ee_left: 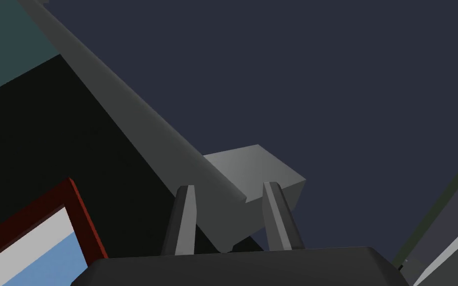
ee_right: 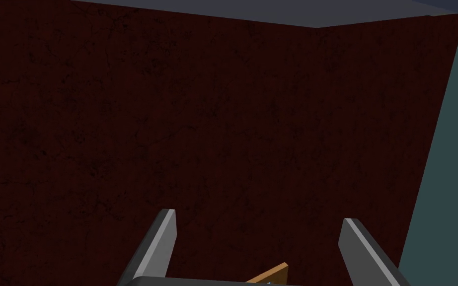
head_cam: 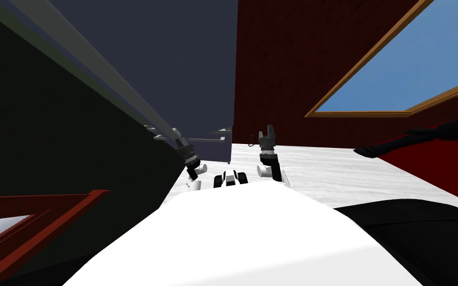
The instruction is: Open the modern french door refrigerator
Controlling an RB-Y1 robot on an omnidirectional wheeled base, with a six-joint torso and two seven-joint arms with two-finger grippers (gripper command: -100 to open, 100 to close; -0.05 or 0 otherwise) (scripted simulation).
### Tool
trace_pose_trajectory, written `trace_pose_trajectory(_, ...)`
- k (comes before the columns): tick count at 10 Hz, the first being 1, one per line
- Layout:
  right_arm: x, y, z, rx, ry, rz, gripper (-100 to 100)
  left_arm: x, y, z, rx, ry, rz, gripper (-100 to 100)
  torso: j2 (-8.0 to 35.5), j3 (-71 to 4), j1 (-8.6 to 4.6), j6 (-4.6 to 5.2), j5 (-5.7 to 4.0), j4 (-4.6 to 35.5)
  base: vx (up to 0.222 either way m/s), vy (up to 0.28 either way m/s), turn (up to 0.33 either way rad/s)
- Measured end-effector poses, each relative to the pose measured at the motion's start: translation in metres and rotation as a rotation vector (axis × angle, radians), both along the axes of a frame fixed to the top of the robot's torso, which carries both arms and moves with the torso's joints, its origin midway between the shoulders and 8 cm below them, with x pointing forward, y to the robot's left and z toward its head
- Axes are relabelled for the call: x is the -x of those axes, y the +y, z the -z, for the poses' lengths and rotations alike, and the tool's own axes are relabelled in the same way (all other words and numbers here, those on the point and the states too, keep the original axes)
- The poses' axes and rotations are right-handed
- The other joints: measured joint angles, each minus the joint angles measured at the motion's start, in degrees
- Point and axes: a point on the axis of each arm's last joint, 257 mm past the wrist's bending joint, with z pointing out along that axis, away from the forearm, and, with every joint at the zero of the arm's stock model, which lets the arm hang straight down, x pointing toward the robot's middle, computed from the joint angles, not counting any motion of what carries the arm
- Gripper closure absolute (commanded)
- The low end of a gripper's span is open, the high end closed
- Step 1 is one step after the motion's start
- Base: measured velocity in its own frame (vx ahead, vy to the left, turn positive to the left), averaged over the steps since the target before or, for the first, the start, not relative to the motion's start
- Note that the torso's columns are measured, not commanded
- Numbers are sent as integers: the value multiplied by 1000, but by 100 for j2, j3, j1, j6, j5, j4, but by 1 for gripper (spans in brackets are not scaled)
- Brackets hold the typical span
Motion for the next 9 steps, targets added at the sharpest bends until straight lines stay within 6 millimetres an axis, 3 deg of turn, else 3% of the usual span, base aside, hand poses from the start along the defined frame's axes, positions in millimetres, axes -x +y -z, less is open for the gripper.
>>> trace_pose_trajectory(4, 0, 0, 0, 0, 0, 0, 0, 11, 26, -6, -2, -9, -97, 100, 35, 18, -3, -16, -14, 27, -73, -226, 124)
trace_pose_trajectory(9, 0, 0, 0, 0, 0, 0, 0, 26, 53, 0, 4, 9, -194, 100, -2, -4, 9, 0, -5, 1, 6, -227, 131)
